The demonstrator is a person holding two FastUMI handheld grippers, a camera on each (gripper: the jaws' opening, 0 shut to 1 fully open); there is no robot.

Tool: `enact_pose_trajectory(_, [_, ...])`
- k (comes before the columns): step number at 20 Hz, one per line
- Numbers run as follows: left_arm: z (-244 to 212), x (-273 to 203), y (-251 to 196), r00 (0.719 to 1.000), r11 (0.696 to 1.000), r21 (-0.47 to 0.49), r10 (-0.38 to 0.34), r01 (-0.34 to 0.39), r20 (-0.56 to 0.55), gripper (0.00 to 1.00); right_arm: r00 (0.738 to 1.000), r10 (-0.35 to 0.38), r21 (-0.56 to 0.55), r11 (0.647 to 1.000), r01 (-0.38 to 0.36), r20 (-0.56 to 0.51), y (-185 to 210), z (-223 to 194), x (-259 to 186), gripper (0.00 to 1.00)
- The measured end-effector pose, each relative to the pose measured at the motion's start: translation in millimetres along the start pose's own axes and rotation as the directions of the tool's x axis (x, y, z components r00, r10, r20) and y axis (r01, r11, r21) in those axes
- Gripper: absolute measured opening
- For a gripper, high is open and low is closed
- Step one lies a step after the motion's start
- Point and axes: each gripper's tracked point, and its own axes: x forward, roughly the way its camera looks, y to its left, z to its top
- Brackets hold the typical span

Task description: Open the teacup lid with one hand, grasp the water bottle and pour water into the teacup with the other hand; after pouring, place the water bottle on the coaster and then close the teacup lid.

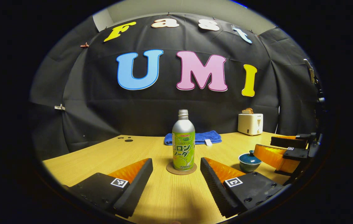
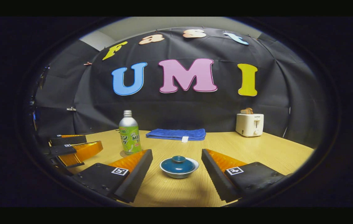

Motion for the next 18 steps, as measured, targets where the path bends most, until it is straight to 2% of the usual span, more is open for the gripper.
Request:
enact_pose_trajectory(7, [-0.2, -0.9, 4.7, 1.0, 1.0, 0.0, 0.023, -0.023, 0.0, 0.97, 1.0, 0.008, 0.001, 1.0, -0.008, 0.0, 1.8, -0.5, 0.0, 0.98])
enact_pose_trajectory(18, [-0.4, -1.5, 3.9, 1.0, 1.0, -0.001, 0.022, -0.022, 0.0, 0.97, 1.0, 0.008, 0.0, 1.0, -0.008, 0.001, 1.7, -0.5, -0.4, 0.97])
